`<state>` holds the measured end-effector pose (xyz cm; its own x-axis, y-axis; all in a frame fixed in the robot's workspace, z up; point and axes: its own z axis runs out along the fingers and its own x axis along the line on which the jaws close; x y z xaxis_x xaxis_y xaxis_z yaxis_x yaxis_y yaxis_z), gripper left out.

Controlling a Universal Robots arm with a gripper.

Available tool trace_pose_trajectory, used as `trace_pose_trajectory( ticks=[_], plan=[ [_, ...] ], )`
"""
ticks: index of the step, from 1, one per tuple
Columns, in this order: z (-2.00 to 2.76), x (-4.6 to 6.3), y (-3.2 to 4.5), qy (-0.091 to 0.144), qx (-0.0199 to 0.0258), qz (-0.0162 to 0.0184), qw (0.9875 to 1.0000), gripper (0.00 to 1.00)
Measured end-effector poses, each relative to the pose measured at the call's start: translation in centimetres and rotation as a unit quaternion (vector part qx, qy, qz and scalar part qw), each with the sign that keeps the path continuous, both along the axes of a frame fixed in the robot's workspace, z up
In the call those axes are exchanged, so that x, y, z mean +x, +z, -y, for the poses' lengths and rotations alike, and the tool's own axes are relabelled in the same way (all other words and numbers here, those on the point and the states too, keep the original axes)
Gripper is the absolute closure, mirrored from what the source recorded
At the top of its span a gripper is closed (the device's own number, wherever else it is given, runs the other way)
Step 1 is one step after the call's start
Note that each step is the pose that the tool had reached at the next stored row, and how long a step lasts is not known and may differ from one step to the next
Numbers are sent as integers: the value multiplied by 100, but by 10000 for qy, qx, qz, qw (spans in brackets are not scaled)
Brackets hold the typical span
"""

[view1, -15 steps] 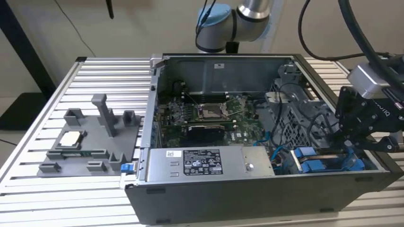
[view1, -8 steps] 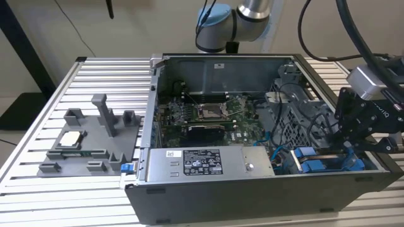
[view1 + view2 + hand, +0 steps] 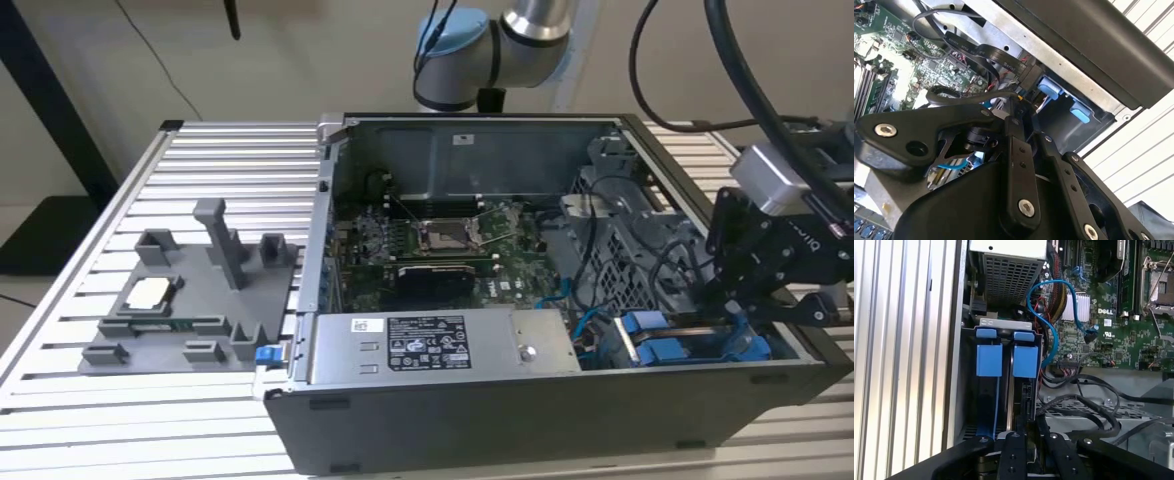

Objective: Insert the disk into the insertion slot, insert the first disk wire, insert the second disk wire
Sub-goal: 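Insert the first disk wire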

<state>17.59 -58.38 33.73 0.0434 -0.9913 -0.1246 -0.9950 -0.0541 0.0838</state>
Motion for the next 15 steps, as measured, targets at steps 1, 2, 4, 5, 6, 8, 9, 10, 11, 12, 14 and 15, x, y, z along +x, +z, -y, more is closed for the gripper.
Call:
trace_pose_trajectory(
  ticks=[1,2,4,5,6,8,9,10,11,12,14,15],
  plan=[
    [0,0,-3,0,0,0,10000,81],
    [0,0,-6,-1,0,0,10000,81],
    [0,0,-13,-2,-1,0,10000,81],
    [0,1,-18,-3,0,0,10000,81],
    [0,1,-25,-4,2,0,10000,81],
    [0,1,-32,-9,0,0,10000,81],
    [0,1,-34,-12,0,0,10000,81],
    [0,1,-38,-16,0,0,10000,81],
    [0,1,-44,-22,1,0,10000,81],
    [0,1,-54,-29,2,0,10000,81],
    [0,1,-63,-39,-1,0,10000,81],
    [0,1,-63,-39,-1,0,10000,81]
  ],
)
